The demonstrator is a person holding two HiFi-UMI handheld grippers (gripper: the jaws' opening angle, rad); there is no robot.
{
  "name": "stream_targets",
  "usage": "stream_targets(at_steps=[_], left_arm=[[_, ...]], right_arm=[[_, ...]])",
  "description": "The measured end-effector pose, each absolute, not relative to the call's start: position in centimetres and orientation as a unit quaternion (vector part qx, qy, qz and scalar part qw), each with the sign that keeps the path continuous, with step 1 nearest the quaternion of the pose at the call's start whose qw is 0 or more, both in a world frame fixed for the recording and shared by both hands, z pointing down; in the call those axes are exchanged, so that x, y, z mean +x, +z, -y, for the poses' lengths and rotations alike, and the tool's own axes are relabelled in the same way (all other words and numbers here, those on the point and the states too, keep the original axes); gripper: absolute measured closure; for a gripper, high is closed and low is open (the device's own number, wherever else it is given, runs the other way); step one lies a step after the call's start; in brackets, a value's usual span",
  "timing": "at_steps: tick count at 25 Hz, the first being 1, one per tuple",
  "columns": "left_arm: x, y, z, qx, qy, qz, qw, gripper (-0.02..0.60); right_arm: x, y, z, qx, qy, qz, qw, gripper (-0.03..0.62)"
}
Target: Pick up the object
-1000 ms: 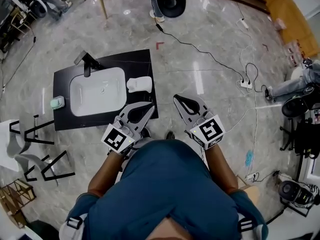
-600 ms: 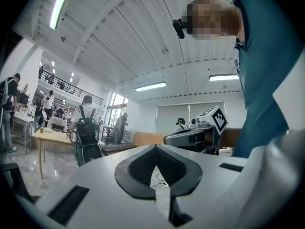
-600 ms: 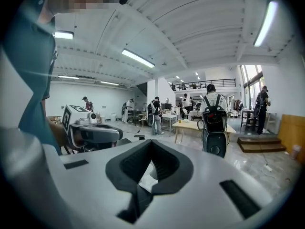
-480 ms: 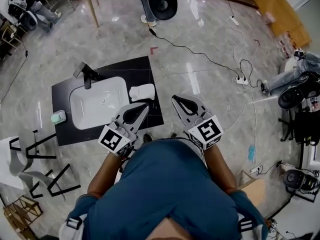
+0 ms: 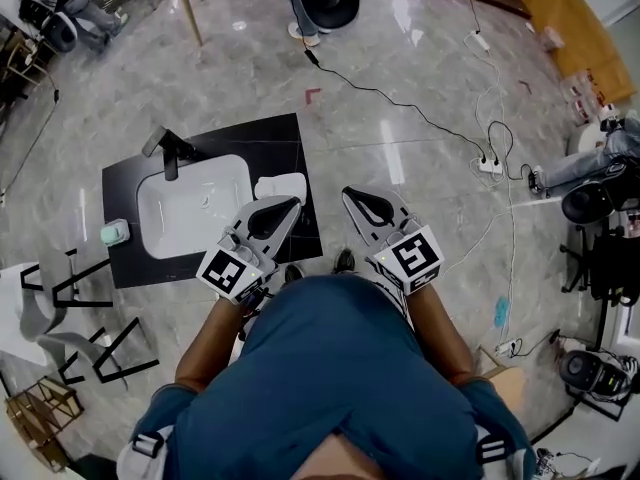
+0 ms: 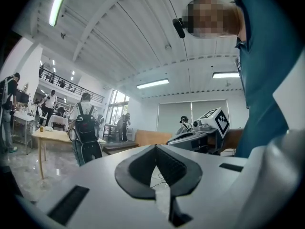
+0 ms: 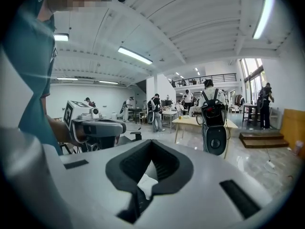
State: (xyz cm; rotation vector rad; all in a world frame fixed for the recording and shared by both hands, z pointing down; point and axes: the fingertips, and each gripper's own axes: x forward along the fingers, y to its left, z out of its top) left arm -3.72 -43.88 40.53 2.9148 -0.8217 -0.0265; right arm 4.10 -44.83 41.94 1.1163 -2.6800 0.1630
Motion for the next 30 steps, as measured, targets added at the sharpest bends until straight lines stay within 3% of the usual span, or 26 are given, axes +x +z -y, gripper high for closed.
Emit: stream_targets(at_steps=[22, 30], left_arm=[[3.0, 42.2, 46.9, 0.950, 0.015, 0.303, 0.070, 0.578], [4.9, 41.7, 46.4, 0.952, -0.020, 0.297, 0.069, 0.578]], right_arm=[[10.2, 45.3, 48.5, 0.343, 0.082, 0.927, 0.127, 0.580], [10.8, 47.1, 48.3, 0.338, 0.087, 0.925, 0.152, 0.580]])
